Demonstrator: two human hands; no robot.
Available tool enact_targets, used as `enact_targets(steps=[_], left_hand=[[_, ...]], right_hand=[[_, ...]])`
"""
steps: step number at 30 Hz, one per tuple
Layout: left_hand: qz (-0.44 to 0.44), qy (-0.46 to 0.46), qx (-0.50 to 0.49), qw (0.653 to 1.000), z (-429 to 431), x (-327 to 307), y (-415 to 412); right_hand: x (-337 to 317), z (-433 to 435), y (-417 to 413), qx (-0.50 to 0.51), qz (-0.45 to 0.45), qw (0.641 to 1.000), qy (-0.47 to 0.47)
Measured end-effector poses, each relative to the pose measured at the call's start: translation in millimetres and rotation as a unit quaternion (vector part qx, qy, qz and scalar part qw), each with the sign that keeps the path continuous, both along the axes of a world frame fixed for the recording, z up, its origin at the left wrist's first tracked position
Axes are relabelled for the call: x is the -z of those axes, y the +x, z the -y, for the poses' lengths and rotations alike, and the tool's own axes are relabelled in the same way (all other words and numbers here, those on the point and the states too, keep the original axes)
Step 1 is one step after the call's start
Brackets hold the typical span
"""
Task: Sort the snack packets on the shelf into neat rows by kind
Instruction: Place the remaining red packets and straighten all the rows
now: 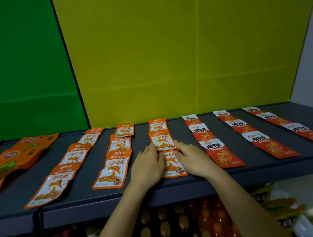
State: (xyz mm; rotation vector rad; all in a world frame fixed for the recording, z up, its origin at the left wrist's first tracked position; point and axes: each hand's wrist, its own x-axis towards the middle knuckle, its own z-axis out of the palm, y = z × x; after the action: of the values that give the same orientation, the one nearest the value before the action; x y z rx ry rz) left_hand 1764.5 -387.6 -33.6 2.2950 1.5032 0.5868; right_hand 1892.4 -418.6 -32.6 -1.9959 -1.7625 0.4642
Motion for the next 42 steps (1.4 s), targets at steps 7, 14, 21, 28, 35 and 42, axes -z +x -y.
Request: enact_targets(steps=[7,14,21,28,35,42], left_hand=[[0.074,-0.040,-0.001,0.996,-13,-1,-1],[0.069,-0.059,-0.045,0.995,-54,-18,24],[0.045,-0.053,-0.085,0.994,-78,-9,34],[0.009,0.007,-0.083,0.996,-83,-5,36],[0.042,0.015,-0.078,0.996,-86,-2,38],[0.111,0.135,-0.122,0.977,-78,-32,13]], right_hand=[[-20,3,-1,0.004,-0.090,0.996,0.001],[-26,-48,-1,0.040,-0.107,0.993,-0.002],[-17,-78,5,0.080,-0.096,0.992,-0.003],[-10,-87,7,0.076,-0.027,0.996,0.033],[-8,-89,7,0.082,-0.027,0.995,0.053],[-24,-88,2,0.054,-0.077,0.983,0.158]])
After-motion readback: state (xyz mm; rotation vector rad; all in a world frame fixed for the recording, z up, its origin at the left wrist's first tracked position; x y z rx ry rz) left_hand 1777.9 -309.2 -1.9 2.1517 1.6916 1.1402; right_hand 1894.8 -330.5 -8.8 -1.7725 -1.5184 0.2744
